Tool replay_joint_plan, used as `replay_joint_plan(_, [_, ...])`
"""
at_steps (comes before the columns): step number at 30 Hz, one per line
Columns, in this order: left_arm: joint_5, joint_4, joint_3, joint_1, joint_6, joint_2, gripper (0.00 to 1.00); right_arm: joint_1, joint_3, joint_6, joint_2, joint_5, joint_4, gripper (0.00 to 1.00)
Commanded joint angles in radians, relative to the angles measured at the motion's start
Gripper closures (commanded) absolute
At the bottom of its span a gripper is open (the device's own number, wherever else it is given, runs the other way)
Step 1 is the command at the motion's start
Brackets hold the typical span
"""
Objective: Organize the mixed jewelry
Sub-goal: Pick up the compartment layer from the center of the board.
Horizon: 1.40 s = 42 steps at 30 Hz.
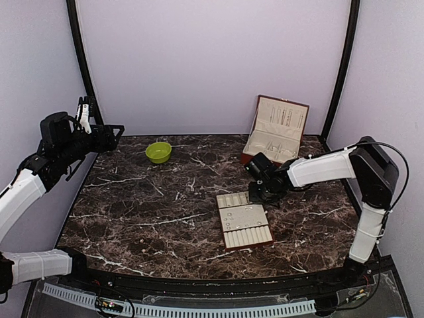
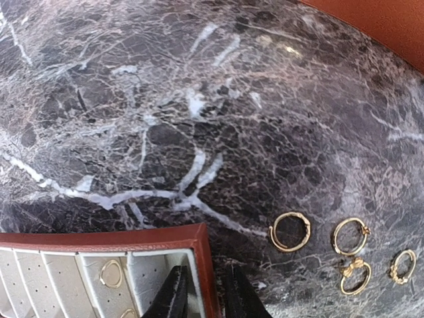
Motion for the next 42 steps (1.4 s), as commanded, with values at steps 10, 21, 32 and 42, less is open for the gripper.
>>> replay_joint_plan(10, [-0.010,0.026,-0.011,0.004,0.004,-0.005,0.07,-0.016,-0.013,-0.036,0.016,-0.006,0.022,0.97])
replay_joint_plan(21, [-0.010,0.026,-0.011,0.004,0.004,-0.006,0.07,-0.018,0.000,-0.055,-0.069,0.021,-0.051,1.00])
replay_joint_plan(32, [-0.004,0.026,-0.011,0.004,0.003,-0.007,0.07,-0.025,0.087,-0.053,-0.198,-0.047,-0.125,1.00])
replay_joint_plan(42, [-0.004,0.026,-0.009,0.004,0.002,-0.009,0.07,0.088,0.186,-0.020,-0.087,-0.089,-0.089,1.00])
